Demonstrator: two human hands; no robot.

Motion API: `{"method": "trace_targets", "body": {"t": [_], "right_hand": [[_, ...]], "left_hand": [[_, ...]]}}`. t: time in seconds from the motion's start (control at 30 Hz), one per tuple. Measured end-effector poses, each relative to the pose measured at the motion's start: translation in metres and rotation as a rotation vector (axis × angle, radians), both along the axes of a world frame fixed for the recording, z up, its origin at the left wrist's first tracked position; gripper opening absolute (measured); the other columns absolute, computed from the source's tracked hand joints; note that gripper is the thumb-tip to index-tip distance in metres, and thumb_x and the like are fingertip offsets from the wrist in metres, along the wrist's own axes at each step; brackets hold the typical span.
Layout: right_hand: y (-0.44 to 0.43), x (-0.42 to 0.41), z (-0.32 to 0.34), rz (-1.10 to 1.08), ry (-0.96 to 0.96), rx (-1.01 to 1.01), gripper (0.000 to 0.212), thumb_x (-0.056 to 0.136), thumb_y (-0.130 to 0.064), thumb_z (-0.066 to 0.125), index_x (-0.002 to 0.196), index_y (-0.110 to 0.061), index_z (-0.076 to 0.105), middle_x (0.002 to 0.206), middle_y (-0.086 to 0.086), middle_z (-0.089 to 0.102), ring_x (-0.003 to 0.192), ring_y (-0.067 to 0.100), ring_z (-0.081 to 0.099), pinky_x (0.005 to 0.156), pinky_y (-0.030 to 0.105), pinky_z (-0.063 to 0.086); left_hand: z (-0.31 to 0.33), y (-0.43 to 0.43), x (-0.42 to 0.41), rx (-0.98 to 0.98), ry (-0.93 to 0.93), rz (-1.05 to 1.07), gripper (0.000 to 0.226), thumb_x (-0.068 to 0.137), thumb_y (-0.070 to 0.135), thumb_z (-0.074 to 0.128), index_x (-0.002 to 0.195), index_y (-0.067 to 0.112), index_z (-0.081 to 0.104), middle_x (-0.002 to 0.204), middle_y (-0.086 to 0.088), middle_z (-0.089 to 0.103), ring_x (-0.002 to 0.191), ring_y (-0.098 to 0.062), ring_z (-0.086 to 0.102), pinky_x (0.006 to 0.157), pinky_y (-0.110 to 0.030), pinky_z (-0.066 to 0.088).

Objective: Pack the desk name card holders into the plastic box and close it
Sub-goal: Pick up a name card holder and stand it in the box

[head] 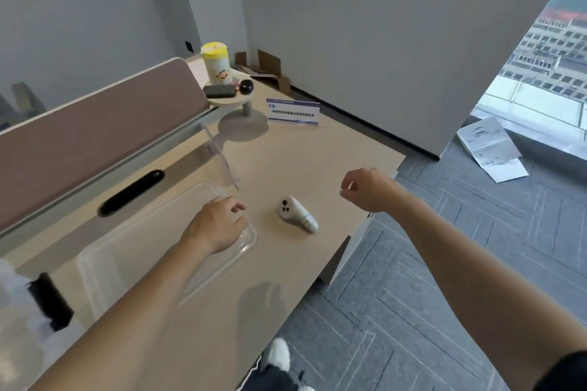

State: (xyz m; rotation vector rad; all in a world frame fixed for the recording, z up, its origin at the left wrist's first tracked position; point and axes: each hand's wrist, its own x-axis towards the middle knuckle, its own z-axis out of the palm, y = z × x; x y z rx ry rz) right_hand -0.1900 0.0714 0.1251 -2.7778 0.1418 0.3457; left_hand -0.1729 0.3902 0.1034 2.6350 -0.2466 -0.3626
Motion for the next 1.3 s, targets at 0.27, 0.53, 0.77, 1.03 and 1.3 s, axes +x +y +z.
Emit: {"method": "trace_targets", "body": {"t": [0.27, 0.53, 0.77, 1.03, 1.3], "right_hand": [[-0.076, 0.094, 0.0, -0.017, 0.081, -0.112, 0.024, 0.094, -0.036, 0.058, 0.109, -0.021, 0.069, 0.1, -0.001, 0.069, 0.091, 0.019, 0.063, 0.085, 0.039, 0.055], [-0.161, 0.168, 0.018, 0.018, 0.113, -0.197, 0.024, 0.095, -0.039, 0.051, 0.109, -0.028, 0.067, 0.099, -0.007, 0.065, 0.088, 0.017, 0.063, 0.083, 0.038, 0.057], [-0.285, 0.224, 0.013, 0.109, 0.097, -0.249, 0.027, 0.098, -0.032, 0.043, 0.103, -0.019, 0.067, 0.09, 0.0, 0.065, 0.082, 0.022, 0.064, 0.078, 0.039, 0.058], [-0.381, 0.302, 0.004, 0.279, 0.108, -0.096, 0.019, 0.094, -0.032, 0.045, 0.085, -0.025, 0.061, 0.089, 0.001, 0.066, 0.08, 0.024, 0.066, 0.073, 0.038, 0.059], [-0.331, 0.413, -0.009, 0.563, 0.148, -0.029, 0.025, 0.089, -0.033, 0.047, 0.102, -0.026, 0.067, 0.101, 0.002, 0.07, 0.09, 0.021, 0.066, 0.081, 0.043, 0.059]], "left_hand": [[-0.032, -0.086, 0.109, -0.103, 0.002, 0.03, 0.034, 0.089, 0.032, 0.055, 0.122, 0.022, 0.059, 0.129, -0.004, 0.049, 0.11, -0.023, 0.054, 0.093, -0.032, 0.042], [-0.038, -0.192, 0.18, -0.184, 0.042, 0.018, 0.033, 0.09, 0.03, 0.057, 0.121, 0.019, 0.06, 0.122, -0.002, 0.058, 0.111, -0.021, 0.056, 0.093, -0.031, 0.044], [-0.04, -0.31, 0.226, -0.119, 0.062, 0.103, 0.037, 0.087, 0.03, 0.056, 0.124, 0.021, 0.056, 0.113, 0.003, 0.061, 0.107, -0.02, 0.058, 0.087, -0.032, 0.045], [-0.028, -0.405, 0.241, -0.114, 0.077, 0.374, 0.034, 0.086, 0.032, 0.059, 0.12, 0.025, 0.057, 0.108, 0.007, 0.061, 0.107, -0.02, 0.059, 0.089, -0.031, 0.045], [-0.059, -0.414, 0.257, -0.166, 0.039, 0.617, 0.05, 0.09, 0.037, 0.06, 0.134, 0.019, 0.046, 0.125, -0.002, 0.057, 0.112, -0.022, 0.058, 0.092, -0.031, 0.044]]}}
